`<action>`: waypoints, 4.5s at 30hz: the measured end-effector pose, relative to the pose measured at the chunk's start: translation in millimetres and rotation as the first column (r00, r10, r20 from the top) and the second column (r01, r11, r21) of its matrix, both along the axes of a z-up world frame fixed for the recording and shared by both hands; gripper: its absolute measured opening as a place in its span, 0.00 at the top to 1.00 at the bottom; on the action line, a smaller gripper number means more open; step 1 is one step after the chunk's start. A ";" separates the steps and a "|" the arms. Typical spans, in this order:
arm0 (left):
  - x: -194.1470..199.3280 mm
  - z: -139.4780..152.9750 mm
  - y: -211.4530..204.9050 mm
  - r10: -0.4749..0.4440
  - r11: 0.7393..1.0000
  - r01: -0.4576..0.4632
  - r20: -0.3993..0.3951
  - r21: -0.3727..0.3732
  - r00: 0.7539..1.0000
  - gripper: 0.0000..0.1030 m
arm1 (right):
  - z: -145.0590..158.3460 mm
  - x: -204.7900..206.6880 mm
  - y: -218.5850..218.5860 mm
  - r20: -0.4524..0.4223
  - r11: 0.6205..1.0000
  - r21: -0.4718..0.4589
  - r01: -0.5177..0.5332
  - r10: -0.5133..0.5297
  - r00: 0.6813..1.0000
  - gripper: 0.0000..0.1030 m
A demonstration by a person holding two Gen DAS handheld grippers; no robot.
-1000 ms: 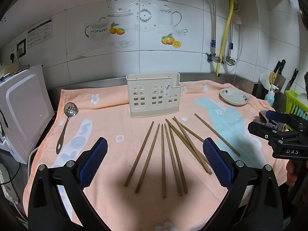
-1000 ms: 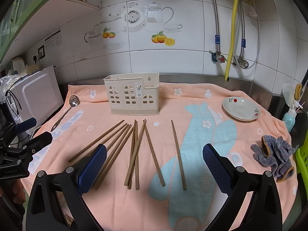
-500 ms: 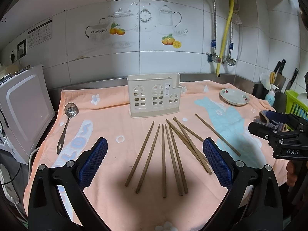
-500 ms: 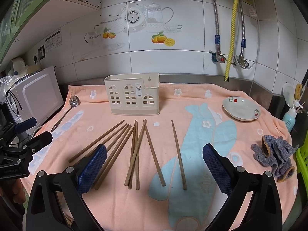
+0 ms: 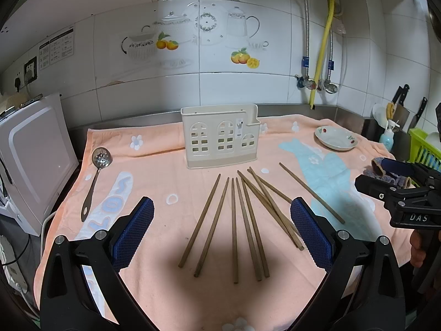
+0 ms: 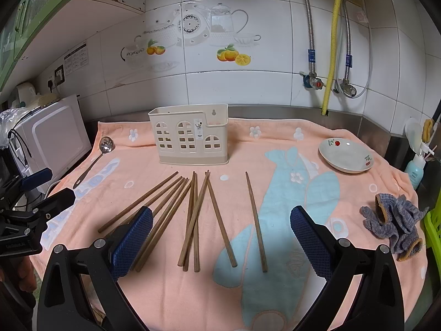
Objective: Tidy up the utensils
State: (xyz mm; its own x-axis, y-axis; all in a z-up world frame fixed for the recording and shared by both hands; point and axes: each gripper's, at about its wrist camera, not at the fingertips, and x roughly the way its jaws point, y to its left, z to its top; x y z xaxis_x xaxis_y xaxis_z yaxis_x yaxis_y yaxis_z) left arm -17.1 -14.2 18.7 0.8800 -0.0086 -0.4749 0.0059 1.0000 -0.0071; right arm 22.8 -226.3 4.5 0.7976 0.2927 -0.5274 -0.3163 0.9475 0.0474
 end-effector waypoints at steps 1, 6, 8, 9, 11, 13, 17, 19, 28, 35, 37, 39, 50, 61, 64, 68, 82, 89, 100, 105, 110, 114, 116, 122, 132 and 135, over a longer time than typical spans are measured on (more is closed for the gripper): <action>0.3 -0.1 -0.1 0.000 1.000 0.000 -0.001 0.001 1.000 0.05 | 0.1 -0.3 0.3 -0.001 1.000 0.000 -0.001 0.001 1.000 0.06; 2.9 -1.0 -0.3 0.002 1.000 -0.002 -0.007 -0.001 1.000 0.05 | -1.3 1.5 1.1 -0.006 1.000 -0.002 -0.003 0.003 1.000 0.06; 3.4 -1.5 -0.6 0.003 1.000 -0.003 -0.009 -0.001 1.000 0.05 | -3.0 3.6 0.8 -0.010 1.000 -0.003 -0.005 0.005 1.000 0.06; 3.9 -1.8 -0.7 0.003 1.000 -0.003 -0.011 0.000 1.000 0.05 | -3.7 4.2 1.6 -0.013 1.000 -0.003 -0.005 0.005 1.000 0.06; 5.4 -2.0 -0.9 0.003 1.000 -0.003 -0.015 0.000 1.000 0.05 | -5.0 5.7 2.3 -0.017 1.000 -0.003 -0.007 0.007 1.000 0.06; 6.3 -3.2 -0.9 0.002 1.000 -0.002 -0.019 0.001 1.000 0.05 | -6.4 7.2 2.3 -0.021 1.000 -0.003 -0.008 0.008 1.000 0.06; 8.9 -5.6 0.1 0.004 1.000 -0.004 -0.030 -0.001 1.000 0.05 | -8.7 8.7 2.5 -0.028 1.000 -0.003 -0.010 0.009 1.000 0.06; 10.9 -7.1 0.8 0.005 1.000 -0.005 -0.037 -0.002 0.999 0.05 | -10.1 10.3 2.9 -0.033 1.000 -0.004 -0.010 0.010 0.999 0.06; 19.1 -15.6 4.3 0.009 1.000 -0.010 -0.073 -0.014 0.997 0.05 | -17.1 15.6 6.4 -0.054 1.000 -0.007 -0.012 0.012 0.998 0.06; 23.1 -21.0 7.0 0.012 1.000 -0.013 -0.093 -0.018 0.996 0.05 | -21.7 19.4 9.4 -0.066 1.000 -0.014 -0.014 0.013 0.998 0.06; 25.0 -23.1 7.9 0.012 1.000 -0.015 -0.102 -0.021 0.995 0.05 | -24.4 21.3 10.8 -0.074 1.000 -0.019 -0.016 0.015 0.997 0.06; 26.9 -25.9 8.9 0.012 1.000 -0.015 -0.113 -0.026 0.994 0.05 | -27.4 23.1 11.5 -0.082 1.000 -0.025 -0.017 0.015 0.997 0.06; 40.0 -43.5 17.6 0.022 0.998 -0.031 -0.175 -0.050 0.984 0.05 | -48.4 35.2 11.5 -0.136 0.999 -0.036 -0.011 0.006 0.991 0.06; 54.9 -60.5 26.3 0.026 0.997 -0.043 -0.238 -0.064 0.971 0.05 | -65.2 49.0 15.0 -0.176 0.998 -0.064 -0.014 0.002 0.984 0.06; 59.4 -64.8 28.0 0.023 0.997 -0.042 -0.251 -0.071 0.968 0.05 | -66.8 51.7 15.5 -0.181 0.997 -0.070 -0.013 0.000 0.983 0.06; 65.1 -70.1 31.7 0.021 0.995 -0.045 -0.265 -0.085 0.964 0.05 | -69.9 56.0 16.1 -0.190 0.997 -0.077 -0.013 -0.002 0.982 0.06; 85.5 -91.3 40.0 0.007 0.995 -0.039 -0.316 -0.094 0.949 0.06 | -89.8 78.2 13.9 -0.246 0.995 -0.101 -0.016 -0.009 0.969 0.07; 95.2 -102.9 46.0 -0.011 0.994 -0.029 -0.344 -0.110 0.939 0.22 | -95.0 85.4 6.6 -0.262 0.995 -0.095 -0.011 -0.014 0.965 0.09; 107.2 -113.9 58.7 -0.041 0.992 -0.008 -0.374 -0.127 0.927 0.55 | -102.7 99.0 -12.5 -0.300 0.998 -0.066 0.012 -0.032 0.953 0.39; 110.2 -119.5 57.3 -0.073 0.990 0.021 -0.386 -0.138 0.920 0.65 | -109.0 105.1 -19.7 -0.324 0.998 -0.050 0.023 -0.038 0.945 0.60; 111.0 -120.2 57.5 -0.095 0.988 0.040 -0.379 -0.151 0.921 0.73 | -113.0 108.4 -21.1 -0.332 0.999 -0.041 0.031 -0.043 0.942 0.73; 110.5 -120.4 57.0 -0.103 0.987 0.050 -0.373 -0.150 0.922 0.78 | -113.5 108.0 -21.5 -0.322 0.998 -0.054 0.042 -0.057 0.945 0.81; 110.3 -120.4 57.1 -0.105 0.987 0.053 -0.373 -0.149 0.922 0.78 | -114.0 107.3 -22.1 -0.322 0.998 -0.055 0.043 -0.058 0.945 0.83; 110.2 -121.6 64.2 -0.101 0.984 0.036 -0.378 -0.175 0.920 0.78 | -114.6 105.3 -24.8 -0.321 0.998 -0.053 0.042 -0.057 0.945 0.87; 113.1 -126.1 61.5 -0.087 0.992 0.042 -0.389 -0.122 0.917 0.83 | -116.0 103.3 -22.5 -0.298 0.995 -0.080 0.054 -0.075 0.951 0.92; 112.9 -126.7 54.2 -0.068 0.997 0.044 -0.381 -0.070 0.922 0.83 | -116.9 100.7 -17.9 -0.272 0.992 -0.115 0.052 -0.082 0.959 0.92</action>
